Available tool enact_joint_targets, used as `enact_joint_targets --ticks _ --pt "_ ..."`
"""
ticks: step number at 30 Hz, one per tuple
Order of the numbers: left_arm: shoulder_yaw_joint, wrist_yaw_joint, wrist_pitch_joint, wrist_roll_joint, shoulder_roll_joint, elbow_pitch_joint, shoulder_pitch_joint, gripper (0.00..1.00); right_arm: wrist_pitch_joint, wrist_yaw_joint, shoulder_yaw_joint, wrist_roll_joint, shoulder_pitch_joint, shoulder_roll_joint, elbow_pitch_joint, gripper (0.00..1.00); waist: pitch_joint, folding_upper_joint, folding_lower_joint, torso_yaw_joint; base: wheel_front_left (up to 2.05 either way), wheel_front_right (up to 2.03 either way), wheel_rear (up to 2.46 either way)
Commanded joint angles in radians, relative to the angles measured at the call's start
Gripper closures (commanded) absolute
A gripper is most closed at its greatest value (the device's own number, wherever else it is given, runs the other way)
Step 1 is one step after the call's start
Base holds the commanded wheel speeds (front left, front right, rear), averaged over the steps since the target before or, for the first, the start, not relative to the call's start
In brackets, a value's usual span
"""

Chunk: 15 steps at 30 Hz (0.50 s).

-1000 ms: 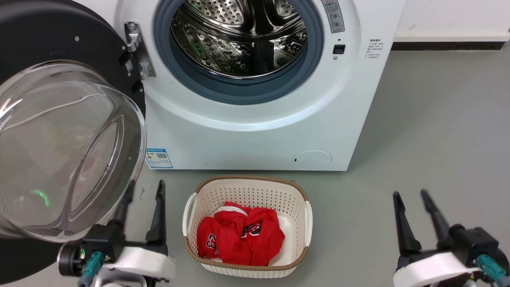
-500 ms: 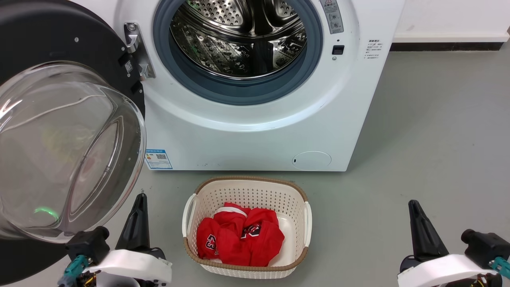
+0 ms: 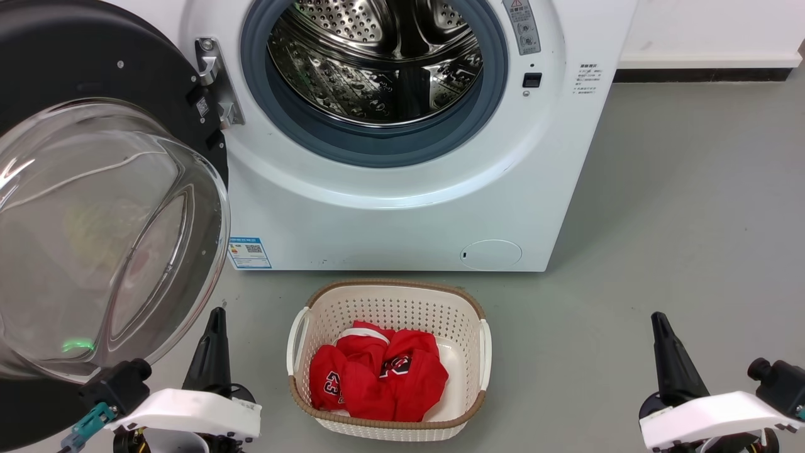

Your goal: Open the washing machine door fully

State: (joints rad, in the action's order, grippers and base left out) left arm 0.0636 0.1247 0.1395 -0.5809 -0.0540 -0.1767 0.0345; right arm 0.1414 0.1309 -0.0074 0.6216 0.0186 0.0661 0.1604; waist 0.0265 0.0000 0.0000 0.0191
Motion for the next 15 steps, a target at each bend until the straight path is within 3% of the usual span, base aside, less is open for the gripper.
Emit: enact_joint_targets --ticks 1,15 --pt "0.003 0.002 -0.008 -0.037 -0.003 0.010 0.030 1.00 -0.005 0.000 -0.003 0.039 -0.034 0.010 -0.009 1.00 0.000 0.0000 0.0000 0.000 0.00 0.00 0.00" --pt "0.013 0.004 -0.059 -0.242 -0.002 -0.006 0.041 1.00 -0.046 0.000 -0.011 0.247 -0.054 0.014 0.009 1.00 -0.004 0.0000 0.0000 -0.003 0.00 0.00 0.00"
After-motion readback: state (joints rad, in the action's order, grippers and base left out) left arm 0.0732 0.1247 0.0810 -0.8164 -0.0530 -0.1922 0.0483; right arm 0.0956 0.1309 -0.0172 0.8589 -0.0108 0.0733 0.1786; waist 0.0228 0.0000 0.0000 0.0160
